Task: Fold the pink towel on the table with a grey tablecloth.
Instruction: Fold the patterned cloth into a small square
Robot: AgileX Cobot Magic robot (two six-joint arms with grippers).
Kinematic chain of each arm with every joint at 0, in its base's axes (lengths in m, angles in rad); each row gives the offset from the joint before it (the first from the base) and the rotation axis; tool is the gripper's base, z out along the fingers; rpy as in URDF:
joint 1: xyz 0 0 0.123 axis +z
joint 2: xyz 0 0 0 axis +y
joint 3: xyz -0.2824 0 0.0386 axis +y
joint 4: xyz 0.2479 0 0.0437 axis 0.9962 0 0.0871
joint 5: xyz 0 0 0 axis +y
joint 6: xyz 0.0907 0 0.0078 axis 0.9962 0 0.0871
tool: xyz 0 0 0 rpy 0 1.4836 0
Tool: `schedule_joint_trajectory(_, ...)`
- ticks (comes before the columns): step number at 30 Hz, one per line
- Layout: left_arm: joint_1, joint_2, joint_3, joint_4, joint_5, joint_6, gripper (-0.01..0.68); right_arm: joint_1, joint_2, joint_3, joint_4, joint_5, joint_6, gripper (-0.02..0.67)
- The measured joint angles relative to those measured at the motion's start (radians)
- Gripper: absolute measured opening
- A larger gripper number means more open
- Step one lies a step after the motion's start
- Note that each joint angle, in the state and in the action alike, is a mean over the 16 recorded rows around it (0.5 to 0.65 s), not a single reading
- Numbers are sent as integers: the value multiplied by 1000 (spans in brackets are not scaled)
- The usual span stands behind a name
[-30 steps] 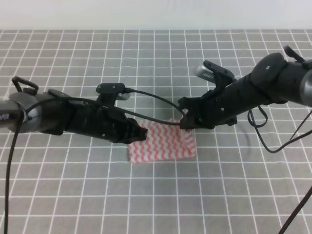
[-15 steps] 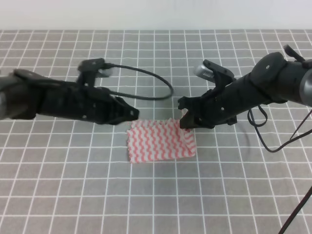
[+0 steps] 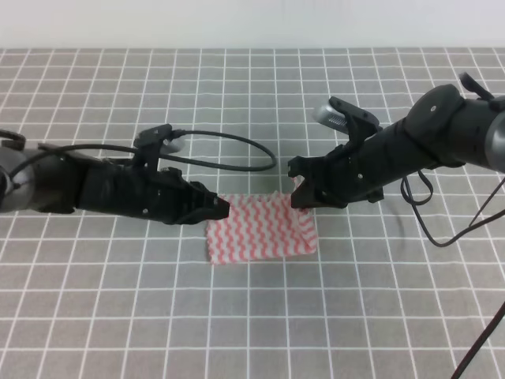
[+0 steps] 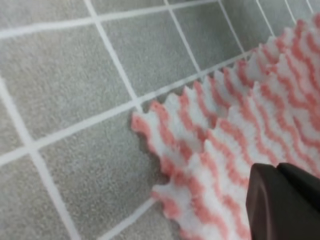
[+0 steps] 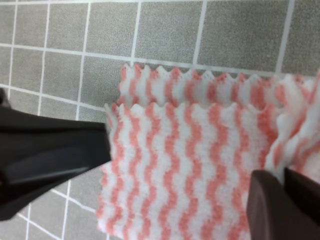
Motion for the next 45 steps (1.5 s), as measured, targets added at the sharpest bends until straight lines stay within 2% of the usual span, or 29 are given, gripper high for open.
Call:
schedule_joint_trajectory(17,-18,65,0,-53,-45,54,-4,10,1,-1,34,-1,1,-13)
schedule_joint_trajectory(45,-19,67,0,-63,-36,59,-4,132,77,-136,78,10,-1,-13)
